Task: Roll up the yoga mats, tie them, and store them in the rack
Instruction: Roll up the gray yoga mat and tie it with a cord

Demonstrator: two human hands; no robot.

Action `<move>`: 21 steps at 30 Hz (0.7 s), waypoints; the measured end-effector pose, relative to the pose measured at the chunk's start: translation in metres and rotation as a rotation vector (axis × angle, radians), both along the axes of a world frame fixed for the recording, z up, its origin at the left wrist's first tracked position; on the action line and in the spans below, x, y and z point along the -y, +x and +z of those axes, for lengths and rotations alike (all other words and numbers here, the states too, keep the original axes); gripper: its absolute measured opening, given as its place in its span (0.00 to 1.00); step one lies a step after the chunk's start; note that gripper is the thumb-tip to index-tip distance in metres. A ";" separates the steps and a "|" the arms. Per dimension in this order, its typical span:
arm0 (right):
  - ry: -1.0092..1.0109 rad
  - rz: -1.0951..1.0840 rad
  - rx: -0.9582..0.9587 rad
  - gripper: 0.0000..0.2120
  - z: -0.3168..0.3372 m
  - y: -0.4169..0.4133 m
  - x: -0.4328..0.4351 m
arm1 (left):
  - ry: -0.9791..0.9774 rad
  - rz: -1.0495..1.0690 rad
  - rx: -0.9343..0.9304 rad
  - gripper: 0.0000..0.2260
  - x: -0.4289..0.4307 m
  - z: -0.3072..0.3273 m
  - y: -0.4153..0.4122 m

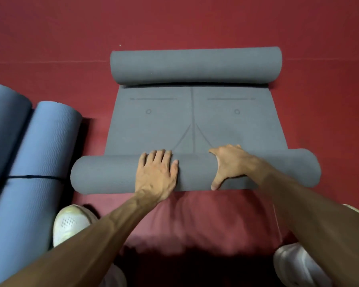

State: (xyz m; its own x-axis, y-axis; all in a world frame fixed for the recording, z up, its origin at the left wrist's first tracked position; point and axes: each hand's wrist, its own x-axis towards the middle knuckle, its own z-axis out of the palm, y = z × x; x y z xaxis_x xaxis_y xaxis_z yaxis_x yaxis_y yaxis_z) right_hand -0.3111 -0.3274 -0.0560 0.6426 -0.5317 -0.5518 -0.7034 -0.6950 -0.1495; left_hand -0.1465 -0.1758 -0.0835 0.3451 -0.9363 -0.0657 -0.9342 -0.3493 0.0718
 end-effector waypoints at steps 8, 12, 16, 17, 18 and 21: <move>0.061 -0.003 -0.011 0.53 -0.004 -0.007 -0.015 | 0.049 -0.043 -0.010 0.28 -0.017 -0.015 -0.003; 0.059 -0.001 0.016 0.55 -0.006 -0.009 -0.012 | 0.058 -0.022 -0.007 0.29 -0.008 -0.016 -0.001; -0.031 0.023 0.113 0.55 -0.016 -0.018 -0.016 | 0.062 -0.011 0.001 0.29 -0.003 -0.014 0.000; -0.068 0.027 0.147 0.55 -0.019 -0.021 -0.018 | 0.083 -0.012 0.000 0.29 0.000 -0.013 0.002; -0.107 0.030 0.180 0.55 -0.021 -0.024 -0.021 | 0.104 -0.012 -0.006 0.30 0.004 -0.012 0.004; -0.272 0.047 0.274 0.54 -0.029 -0.027 -0.032 | 0.156 -0.008 -0.057 0.27 0.021 -0.009 0.012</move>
State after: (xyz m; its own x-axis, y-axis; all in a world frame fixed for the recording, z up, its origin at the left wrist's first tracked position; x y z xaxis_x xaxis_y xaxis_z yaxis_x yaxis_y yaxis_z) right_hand -0.3378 -0.2958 -0.0852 0.7739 -0.6012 -0.1993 -0.6292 -0.7658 -0.1329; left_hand -0.1342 -0.1970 -0.0922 0.3292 -0.9159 -0.2295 -0.9330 -0.3530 0.0704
